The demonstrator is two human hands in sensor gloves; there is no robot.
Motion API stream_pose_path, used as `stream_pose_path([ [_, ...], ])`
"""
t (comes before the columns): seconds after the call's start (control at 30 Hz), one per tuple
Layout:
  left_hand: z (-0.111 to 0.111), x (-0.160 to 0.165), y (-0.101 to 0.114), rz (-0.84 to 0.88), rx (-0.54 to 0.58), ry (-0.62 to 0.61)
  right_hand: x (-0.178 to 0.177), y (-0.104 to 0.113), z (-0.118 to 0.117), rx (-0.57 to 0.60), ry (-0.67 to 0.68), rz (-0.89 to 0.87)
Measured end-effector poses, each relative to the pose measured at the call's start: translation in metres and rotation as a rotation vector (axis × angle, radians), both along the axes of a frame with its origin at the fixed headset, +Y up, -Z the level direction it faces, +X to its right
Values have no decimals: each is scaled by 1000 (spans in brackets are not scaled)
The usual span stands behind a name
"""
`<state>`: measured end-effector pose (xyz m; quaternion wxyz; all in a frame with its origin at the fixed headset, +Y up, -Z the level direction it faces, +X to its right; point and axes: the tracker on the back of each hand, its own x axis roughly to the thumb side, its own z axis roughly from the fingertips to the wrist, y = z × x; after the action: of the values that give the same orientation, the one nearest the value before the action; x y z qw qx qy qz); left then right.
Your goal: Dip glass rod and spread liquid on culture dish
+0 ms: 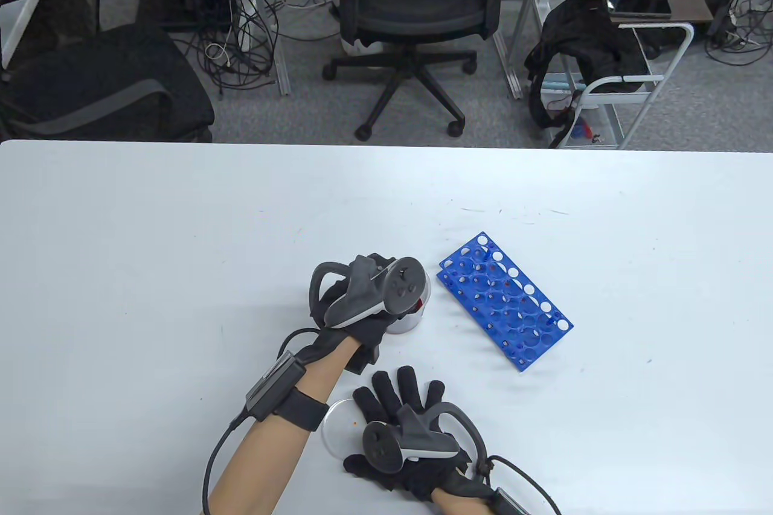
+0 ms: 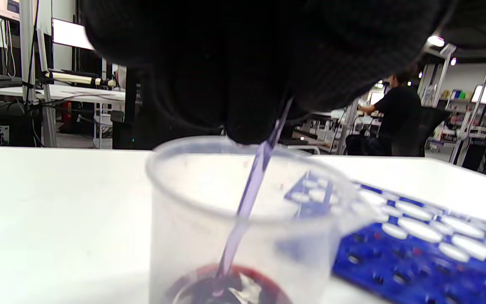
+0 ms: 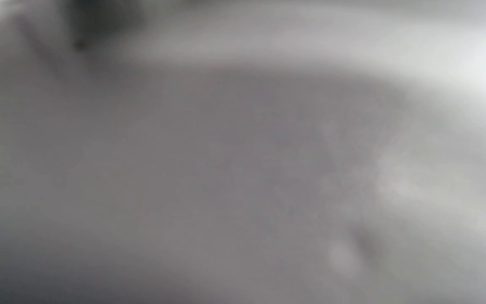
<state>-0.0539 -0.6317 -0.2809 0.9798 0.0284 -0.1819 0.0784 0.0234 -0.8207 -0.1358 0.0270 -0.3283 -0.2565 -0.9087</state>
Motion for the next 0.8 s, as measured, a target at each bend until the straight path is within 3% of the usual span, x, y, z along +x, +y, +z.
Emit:
stream_pose_path([
  [0.2, 32, -25, 47, 95, 98, -34, 0, -1, 0, -1, -1, 2],
  [0.37, 70, -45, 73, 147, 159, -74, 0, -1, 0, -1, -1, 2],
  [0.57, 110, -67, 69, 202, 130, -96, 0, -1, 0, -1, -1, 2],
  [0.8, 151, -82, 39, 202, 78, -133, 0, -1, 0, -1, -1, 2],
])
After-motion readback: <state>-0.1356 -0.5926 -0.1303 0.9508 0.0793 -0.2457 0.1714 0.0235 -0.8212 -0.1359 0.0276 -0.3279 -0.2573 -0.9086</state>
